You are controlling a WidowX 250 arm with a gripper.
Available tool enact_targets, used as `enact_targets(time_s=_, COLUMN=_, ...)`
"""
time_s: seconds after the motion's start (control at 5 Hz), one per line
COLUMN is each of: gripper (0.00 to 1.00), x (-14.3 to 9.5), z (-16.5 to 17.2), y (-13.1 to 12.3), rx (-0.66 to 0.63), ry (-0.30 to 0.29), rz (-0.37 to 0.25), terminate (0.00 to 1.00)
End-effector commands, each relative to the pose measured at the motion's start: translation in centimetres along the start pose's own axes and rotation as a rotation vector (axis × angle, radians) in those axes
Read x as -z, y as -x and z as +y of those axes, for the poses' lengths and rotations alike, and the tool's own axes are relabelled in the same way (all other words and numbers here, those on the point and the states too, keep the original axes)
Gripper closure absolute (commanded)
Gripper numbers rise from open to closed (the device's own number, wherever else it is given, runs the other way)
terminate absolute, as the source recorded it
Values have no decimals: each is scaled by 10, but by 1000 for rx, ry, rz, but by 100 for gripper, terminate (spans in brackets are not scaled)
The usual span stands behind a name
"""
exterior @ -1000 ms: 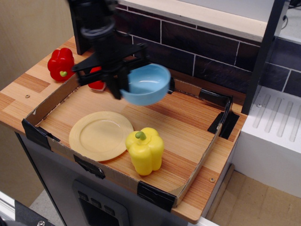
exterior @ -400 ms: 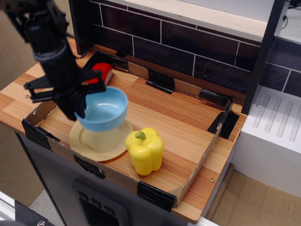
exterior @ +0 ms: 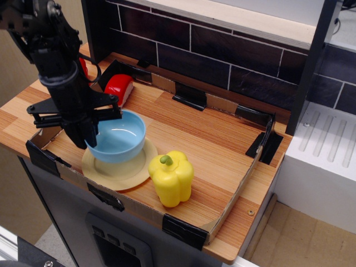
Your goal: Put bowl on plate
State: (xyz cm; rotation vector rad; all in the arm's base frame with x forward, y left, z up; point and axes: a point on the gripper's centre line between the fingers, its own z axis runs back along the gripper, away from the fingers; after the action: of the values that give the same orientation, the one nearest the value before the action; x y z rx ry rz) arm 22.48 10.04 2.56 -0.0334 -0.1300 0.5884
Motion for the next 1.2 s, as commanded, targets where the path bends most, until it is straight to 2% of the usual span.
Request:
enact_targets(time_s=0.0, gripper=0, x=-1, z=5, y=1, rx=45, ry=-44, rz=15, terminate=0)
enact_targets(time_s=0.4, gripper=0, x=-20, z=4, y=3, rx=46, ry=-11, rz=30, terminate=0)
enact_targets(time_s=0.6, gripper=0, x=-45, z=-3, y=-2, rx=28, ry=11, rz=23, terminate=0)
enact_targets(time_s=0.8, gripper=0, x=-81, z=-13, y=-8, rx=19, ry=55, rz=-26, terminate=0)
enact_targets(time_s=1.0, gripper=0, x=-81, z=-13, y=-8, rx=19, ry=55, rz=-26, terminate=0)
